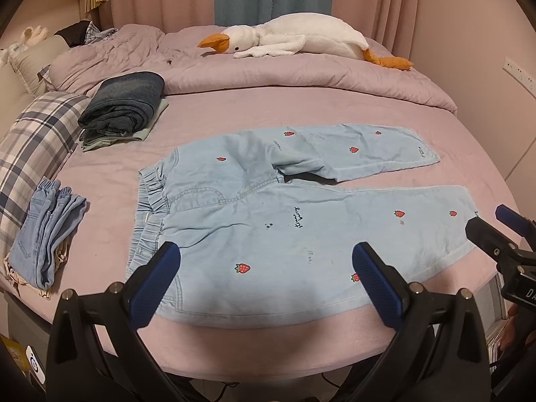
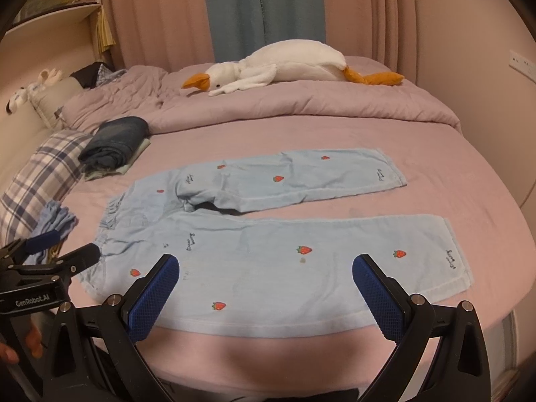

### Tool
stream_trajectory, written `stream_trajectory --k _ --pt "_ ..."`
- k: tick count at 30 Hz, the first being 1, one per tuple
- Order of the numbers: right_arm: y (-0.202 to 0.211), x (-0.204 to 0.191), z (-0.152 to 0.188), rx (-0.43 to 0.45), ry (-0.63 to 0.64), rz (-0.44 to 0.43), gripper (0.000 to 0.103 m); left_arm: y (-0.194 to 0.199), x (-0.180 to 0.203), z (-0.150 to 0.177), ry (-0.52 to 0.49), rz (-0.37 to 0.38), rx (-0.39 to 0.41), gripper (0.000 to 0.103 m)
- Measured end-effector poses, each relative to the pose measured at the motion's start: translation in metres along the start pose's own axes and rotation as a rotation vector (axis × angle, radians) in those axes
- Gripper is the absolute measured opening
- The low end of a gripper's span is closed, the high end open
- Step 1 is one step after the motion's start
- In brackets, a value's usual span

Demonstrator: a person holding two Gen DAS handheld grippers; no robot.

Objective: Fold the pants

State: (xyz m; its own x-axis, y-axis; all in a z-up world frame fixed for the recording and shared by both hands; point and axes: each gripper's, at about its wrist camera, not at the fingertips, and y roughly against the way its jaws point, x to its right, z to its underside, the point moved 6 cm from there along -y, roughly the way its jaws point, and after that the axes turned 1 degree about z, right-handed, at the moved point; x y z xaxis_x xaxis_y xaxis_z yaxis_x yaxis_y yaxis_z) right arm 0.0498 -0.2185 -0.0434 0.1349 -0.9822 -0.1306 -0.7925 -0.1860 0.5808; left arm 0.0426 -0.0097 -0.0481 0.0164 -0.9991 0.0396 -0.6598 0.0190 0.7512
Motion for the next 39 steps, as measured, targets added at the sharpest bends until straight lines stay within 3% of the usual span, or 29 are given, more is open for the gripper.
stream_trajectory --k 10,39 --pt "-0.0006 -0.0010 0.0045 -0.113 -0.002 -0.013 0.102 -0.0016 -0.0003 0.0012 -0.001 -0.002 -0.007 0.103" --pt "-0.0010 -0.0032 0.0065 -0.122 -0.001 -0.016 0.102 -0.0035 -0.0043 0.0038 -0.064 -0.058 -0.014 0.103"
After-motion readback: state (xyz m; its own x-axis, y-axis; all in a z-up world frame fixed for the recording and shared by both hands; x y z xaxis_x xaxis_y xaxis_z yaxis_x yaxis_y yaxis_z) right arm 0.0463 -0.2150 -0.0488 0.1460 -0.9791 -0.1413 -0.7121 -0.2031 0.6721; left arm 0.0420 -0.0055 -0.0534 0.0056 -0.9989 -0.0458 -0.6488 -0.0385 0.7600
